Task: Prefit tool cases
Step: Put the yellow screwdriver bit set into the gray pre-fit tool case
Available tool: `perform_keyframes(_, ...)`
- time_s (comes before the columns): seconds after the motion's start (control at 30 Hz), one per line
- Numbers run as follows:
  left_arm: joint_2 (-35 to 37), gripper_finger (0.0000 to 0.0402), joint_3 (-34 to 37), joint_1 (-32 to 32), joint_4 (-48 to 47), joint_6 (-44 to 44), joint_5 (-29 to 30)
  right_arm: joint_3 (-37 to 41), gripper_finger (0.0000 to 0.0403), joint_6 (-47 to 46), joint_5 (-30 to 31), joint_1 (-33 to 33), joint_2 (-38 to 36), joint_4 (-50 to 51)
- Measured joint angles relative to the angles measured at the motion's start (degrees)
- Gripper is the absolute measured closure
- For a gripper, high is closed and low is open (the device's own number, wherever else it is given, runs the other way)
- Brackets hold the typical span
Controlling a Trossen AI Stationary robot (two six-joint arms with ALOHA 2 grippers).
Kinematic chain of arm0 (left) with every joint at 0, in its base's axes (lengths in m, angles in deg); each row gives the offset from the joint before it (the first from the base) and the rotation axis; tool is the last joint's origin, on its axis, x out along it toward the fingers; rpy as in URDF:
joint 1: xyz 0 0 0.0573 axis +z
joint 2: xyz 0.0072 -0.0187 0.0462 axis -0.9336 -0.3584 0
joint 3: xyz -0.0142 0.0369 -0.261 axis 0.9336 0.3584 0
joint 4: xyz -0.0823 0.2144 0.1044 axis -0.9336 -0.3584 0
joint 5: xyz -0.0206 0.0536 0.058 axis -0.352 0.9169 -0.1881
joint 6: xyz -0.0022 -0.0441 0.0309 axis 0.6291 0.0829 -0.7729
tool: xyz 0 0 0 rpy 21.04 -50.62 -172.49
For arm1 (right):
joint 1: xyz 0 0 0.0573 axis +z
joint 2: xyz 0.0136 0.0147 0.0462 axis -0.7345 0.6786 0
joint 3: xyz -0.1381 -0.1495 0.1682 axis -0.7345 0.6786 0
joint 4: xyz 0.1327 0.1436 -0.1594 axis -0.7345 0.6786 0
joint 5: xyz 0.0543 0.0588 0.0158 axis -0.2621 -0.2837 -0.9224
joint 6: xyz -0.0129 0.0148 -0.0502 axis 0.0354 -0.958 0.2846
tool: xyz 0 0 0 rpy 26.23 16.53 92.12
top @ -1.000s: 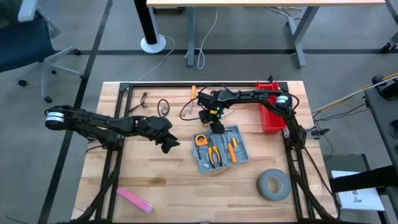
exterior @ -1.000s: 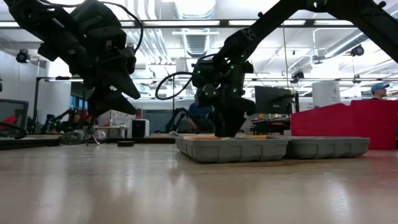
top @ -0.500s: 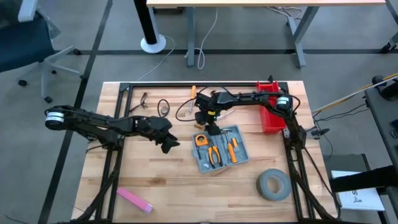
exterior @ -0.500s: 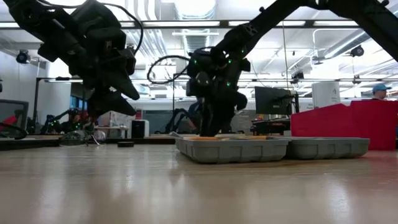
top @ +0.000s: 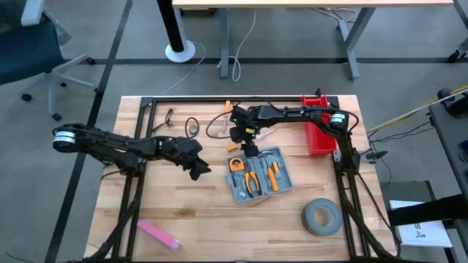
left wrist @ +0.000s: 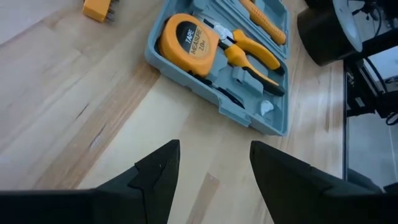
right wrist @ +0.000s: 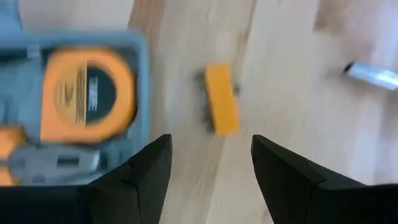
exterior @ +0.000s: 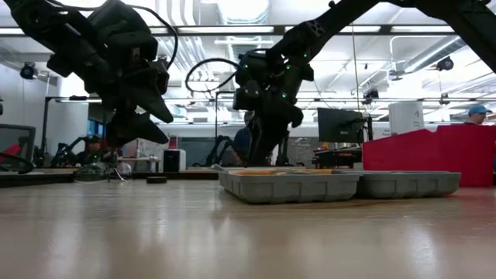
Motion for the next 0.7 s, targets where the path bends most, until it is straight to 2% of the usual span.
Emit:
perform_keyframes(0.27, 0.0, 0.0198, 0.0, 0.0, 0.2, 1.1, 0.0, 0.0, 0.0204, -2.5, -0.6, 2.7, 0.4, -3.8)
perform_keyframes(0.4, 0.0, 0.0198, 0.0, 0.0, 0.3, 1.1, 0.0, 0.0, 0.0204, -0.5, 2.7, 4.3, 0.5, -5.5)
perform_keyframes(0.7, 0.0, 0.0198, 0.0, -0.3, 0.3, 1.3, 0.0, 0.0, 0.0204, -4.6, 3.9, 2.8, 2.7, -6.6)
